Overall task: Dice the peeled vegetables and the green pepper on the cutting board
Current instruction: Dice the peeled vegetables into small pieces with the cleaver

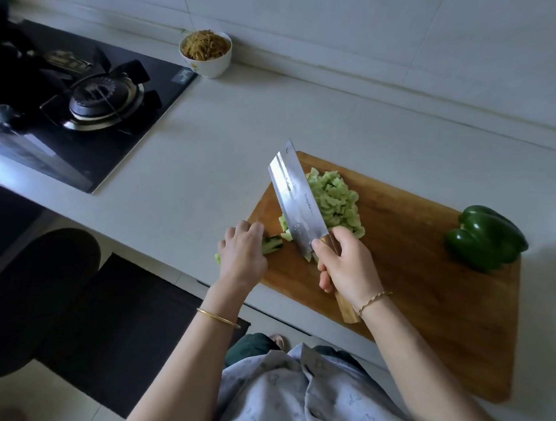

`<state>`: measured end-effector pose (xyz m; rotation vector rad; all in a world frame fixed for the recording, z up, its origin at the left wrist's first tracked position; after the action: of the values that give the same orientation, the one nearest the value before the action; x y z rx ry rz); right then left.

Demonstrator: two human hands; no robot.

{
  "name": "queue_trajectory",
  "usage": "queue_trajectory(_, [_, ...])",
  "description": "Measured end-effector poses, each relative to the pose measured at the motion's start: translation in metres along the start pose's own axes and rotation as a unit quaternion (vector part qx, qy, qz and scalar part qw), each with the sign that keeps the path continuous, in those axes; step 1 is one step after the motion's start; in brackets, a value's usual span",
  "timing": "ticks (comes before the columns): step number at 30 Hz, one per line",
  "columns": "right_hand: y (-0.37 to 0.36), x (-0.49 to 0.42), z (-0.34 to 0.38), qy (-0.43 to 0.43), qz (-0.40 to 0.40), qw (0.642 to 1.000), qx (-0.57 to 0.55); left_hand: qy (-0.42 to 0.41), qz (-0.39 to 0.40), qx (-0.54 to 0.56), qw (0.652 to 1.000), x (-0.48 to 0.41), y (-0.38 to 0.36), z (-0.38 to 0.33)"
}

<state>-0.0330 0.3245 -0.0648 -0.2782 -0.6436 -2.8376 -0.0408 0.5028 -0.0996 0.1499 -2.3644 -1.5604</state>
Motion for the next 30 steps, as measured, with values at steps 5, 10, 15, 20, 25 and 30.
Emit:
queue_trajectory(5, [-0.012, 0.005, 0.01, 0.031, 0.001, 0.998, 0.057, 0.006, -0.044, 0.049, 0.998, 0.002, -0.001, 0.002])
queue_trajectory(10, [-0.018, 0.005, 0.011, 0.027, 0.008, 0.995, 0.091, 0.001, -0.062, 0.068, 0.996, 0.002, 0.0, 0.001])
queue_trajectory(15, [-0.022, 0.004, 0.011, 0.013, 0.022, 0.993, 0.116, -0.002, -0.076, 0.082, 0.994, 0.002, 0.0, 0.003])
queue_trajectory(20, [-0.023, -0.005, 0.01, -0.013, 0.045, 0.992, 0.119, -0.007, -0.089, 0.099, 0.991, 0.002, 0.0, 0.005])
queue_trajectory(25, [-0.032, -0.009, 0.004, -0.026, 0.052, 0.988, 0.141, -0.012, -0.089, 0.106, 0.99, 0.0, -0.001, 0.005])
queue_trajectory(30, [-0.029, -0.006, 0.001, -0.016, 0.003, 0.989, 0.148, -0.01, -0.09, 0.103, 0.991, -0.001, -0.001, 0.004])
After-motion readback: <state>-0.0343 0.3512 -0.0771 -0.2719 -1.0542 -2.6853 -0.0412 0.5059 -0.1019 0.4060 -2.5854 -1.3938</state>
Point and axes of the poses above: each hand's wrist, its own x-axis away from the middle knuckle, its own y-axis out of the back of the hand, z = x × y, the point moved 9 cm from there along -x, towards the middle knuckle, and after that the axes turned 1 degree about -z, right-handed, at the moved point
